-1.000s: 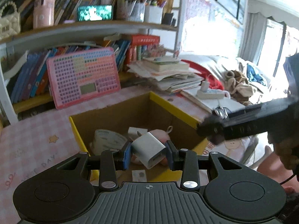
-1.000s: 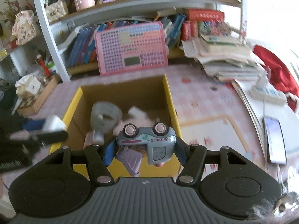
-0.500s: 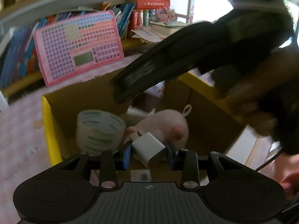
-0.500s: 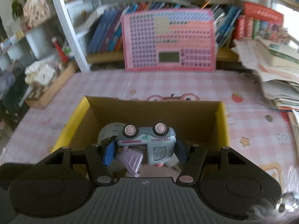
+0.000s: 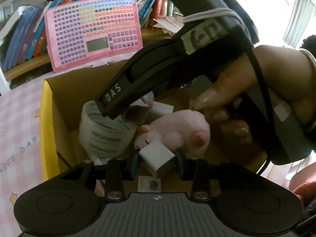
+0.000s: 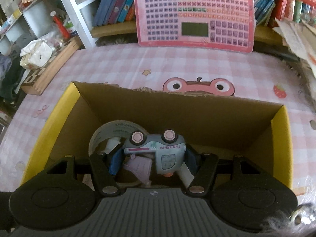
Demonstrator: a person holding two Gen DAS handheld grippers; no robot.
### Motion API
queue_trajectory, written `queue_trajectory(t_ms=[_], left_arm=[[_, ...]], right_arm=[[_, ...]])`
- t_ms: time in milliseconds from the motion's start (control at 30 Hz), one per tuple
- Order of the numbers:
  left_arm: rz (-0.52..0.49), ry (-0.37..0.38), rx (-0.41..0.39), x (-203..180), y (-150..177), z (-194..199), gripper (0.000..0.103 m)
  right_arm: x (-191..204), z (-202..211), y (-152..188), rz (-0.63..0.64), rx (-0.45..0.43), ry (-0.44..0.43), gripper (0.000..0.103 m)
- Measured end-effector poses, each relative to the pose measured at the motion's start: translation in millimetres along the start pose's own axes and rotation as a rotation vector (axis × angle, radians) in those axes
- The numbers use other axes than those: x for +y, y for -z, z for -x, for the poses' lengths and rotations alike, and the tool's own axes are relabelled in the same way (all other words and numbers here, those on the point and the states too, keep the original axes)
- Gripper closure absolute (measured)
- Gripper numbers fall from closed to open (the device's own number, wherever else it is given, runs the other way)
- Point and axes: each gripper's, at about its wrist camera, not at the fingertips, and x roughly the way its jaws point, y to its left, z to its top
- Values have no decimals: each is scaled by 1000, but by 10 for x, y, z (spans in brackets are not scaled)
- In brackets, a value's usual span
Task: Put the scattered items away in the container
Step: 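Open the right gripper to drop the truck while the left gripper releases the plug, then withdraw both open tools from the yellow box back over the table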
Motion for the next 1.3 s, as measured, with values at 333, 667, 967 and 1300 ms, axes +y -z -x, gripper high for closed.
queue_trajectory(t_ms=[333,667,967,1300], left_arm=[[-2,-80,-135,-62,62,474,24],[119,-260,-297,158,226,1126,8],[216,-351,-358,317,671,1591,4],[266,-375,-289,312,1247,1890,3]], right_arm=[[79,419,64,15,-141,-21,28],[93,1108,499,-28,-318,57,27],[307,1533,1028,-78,-406,130,27],[741,1675,1685,-76,-381,181,26]])
